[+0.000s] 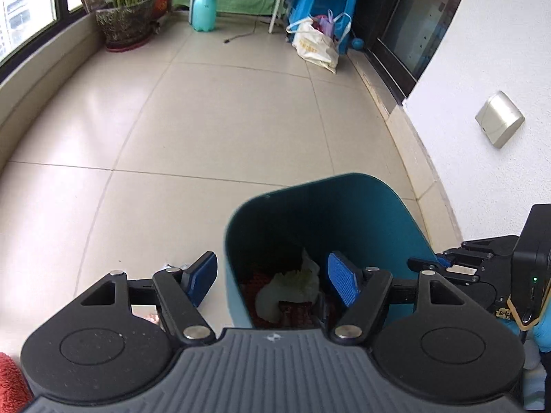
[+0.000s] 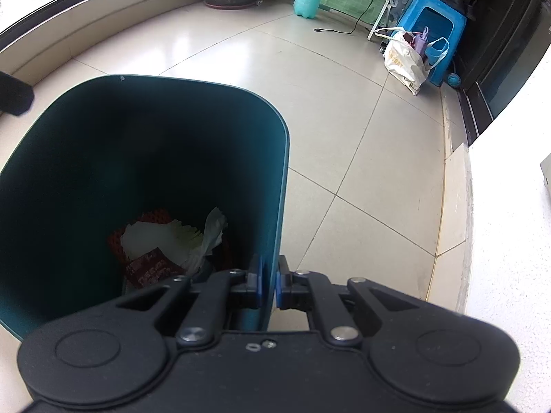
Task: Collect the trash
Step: 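Lower the left tool to the crumpled grey-blue plastic bag and close on it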
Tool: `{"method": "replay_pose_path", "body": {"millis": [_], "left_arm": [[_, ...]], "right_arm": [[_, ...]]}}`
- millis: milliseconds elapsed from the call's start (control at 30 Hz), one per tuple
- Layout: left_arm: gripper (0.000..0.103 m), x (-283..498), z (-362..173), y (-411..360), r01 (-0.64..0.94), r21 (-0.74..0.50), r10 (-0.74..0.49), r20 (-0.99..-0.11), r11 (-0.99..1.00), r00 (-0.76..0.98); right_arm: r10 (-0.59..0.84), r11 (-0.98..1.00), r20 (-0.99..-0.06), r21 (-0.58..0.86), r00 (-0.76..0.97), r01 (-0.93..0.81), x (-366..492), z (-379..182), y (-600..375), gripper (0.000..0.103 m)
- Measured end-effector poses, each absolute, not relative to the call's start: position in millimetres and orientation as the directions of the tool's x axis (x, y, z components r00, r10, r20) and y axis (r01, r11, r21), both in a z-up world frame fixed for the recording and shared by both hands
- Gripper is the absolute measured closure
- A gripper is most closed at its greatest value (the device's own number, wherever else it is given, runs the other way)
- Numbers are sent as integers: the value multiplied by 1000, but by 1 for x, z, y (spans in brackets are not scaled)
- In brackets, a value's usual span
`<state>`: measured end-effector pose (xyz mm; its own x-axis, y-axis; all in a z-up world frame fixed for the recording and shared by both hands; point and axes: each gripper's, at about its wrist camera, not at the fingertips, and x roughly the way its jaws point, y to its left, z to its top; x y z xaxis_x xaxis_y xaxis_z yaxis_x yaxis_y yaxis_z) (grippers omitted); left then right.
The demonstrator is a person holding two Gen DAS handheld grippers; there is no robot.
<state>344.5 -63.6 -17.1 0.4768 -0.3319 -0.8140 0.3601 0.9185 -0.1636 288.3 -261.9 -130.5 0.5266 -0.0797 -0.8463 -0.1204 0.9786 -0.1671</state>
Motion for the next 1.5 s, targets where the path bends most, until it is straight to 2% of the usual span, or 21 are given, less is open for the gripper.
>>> {"method": "replay_pose_path", "body": {"millis": [67, 167, 333, 533, 633, 867, 1033, 1200, 1267, 1333, 1367, 1433, 1500], "left_arm": [[32, 343, -9, -45, 331, -131, -297, -797, 935, 525], [26, 347, -9, -20, 285, -124, -268, -791, 950, 549], [26, 365, -37, 12, 206, -103, -200, -818, 973, 539], [26, 397, -108, 32, 159, -97, -157, -886, 983, 435], [26, 413, -155, 28, 155, -56, -112, -919, 986, 378], [26, 435, -241, 23, 169, -144, -184, -950, 975, 254], [26, 443, -280, 14, 162, -170, -200, -961, 972, 189], [28, 447, -300, 4, 166, -142, -169, -972, 976, 160], [35, 444, -304, 1, 176, -131, -159, -974, 976, 159], [51, 442, -308, -2, 177, -111, -137, -980, 978, 147], [54, 441, -309, -3, 179, -102, -129, -981, 978, 143], [69, 437, -307, -3, 178, -103, -129, -981, 979, 142], [70, 431, -300, -3, 192, -94, -126, -978, 977, 165]], "right_arm": [[-81, 978, -847, -168, 525, -122, 289, -130, -262, 97], [-84, 977, -848, -172, 523, -123, 289, -131, -261, 97], [-100, 973, -848, -193, 520, -129, 290, -132, -257, 96], [-106, 971, -847, -200, 521, -128, 290, -133, -255, 96], [-116, 969, -843, -212, 526, -127, 289, -134, -253, 96], [-121, 964, -842, -226, 525, -141, 288, -134, -251, 95], [-117, 964, -845, -222, 522, -143, 289, -133, -252, 95], [-116, 963, -843, -224, 525, -148, 288, -133, -252, 95], [-116, 962, -841, -227, 529, -149, 288, -133, -252, 95], [-117, 961, -839, -230, 532, -151, 287, -134, -251, 95], [-117, 962, -839, -230, 532, -151, 287, -134, -251, 95], [-117, 962, -838, -230, 533, -150, 286, -134, -251, 94], [-116, 961, -837, -230, 534, -152, 286, -134, -251, 95]]}}
